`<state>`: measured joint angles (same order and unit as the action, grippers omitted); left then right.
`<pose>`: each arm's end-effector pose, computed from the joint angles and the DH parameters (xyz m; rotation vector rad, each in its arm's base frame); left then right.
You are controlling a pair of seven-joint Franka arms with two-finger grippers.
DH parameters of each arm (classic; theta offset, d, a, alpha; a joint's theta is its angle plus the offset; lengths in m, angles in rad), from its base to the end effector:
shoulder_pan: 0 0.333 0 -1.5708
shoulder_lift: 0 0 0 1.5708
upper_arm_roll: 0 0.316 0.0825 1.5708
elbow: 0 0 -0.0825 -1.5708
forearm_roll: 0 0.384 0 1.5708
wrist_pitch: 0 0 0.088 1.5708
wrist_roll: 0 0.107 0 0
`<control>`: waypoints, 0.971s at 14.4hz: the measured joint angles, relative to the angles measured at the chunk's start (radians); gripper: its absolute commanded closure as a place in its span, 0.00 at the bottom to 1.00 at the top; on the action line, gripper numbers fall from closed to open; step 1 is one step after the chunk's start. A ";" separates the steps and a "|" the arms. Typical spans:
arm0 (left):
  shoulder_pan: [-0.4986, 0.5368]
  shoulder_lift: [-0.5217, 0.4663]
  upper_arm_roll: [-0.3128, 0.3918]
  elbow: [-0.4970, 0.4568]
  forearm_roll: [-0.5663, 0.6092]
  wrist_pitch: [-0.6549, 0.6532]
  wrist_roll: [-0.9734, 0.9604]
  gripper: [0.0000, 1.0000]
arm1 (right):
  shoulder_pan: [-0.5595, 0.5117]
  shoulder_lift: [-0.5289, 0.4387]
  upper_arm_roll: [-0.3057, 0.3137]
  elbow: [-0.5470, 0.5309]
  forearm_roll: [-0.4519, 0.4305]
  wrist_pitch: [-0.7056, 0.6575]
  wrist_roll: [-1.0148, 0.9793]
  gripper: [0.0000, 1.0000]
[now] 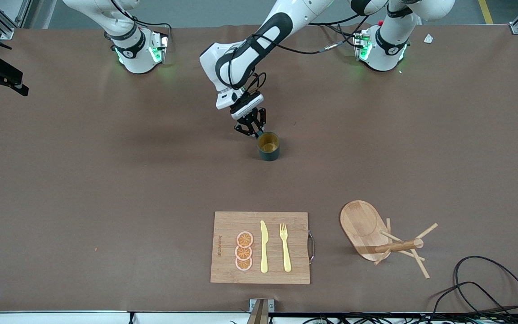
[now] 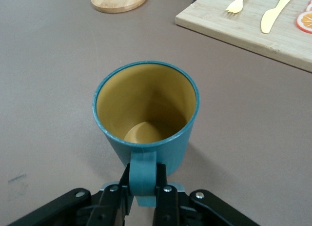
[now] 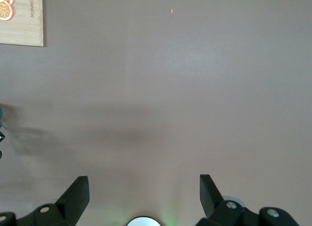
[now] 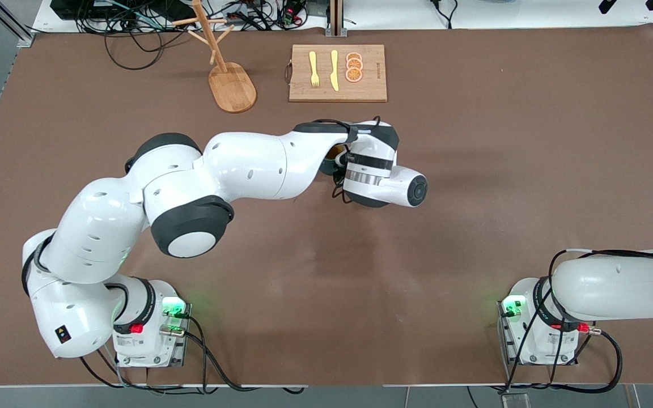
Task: Pass cup and hang on rack
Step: 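Lower the left gripper onto the mug handle and grasp it, then lift the mug by its handle and carry it toward the rack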
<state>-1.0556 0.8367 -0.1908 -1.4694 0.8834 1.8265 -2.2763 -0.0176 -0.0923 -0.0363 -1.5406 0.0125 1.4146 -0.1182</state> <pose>0.2940 -0.6146 0.1724 -2.5496 -0.8208 -0.9836 0.5077 -0.0270 0.6741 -3.1209 -0.1034 0.0504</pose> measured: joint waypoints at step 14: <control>0.238 -0.319 0.005 0.082 -0.428 -0.003 0.391 1.00 | 0.000 0.003 -0.001 0.001 0.008 -0.053 0.003 0.00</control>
<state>-0.8176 0.5176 -0.1856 -1.3870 0.4553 1.8233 -1.8854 -0.0176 -0.0895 -0.0373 -1.5394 0.0209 1.3618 -0.1153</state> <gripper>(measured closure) 0.789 0.000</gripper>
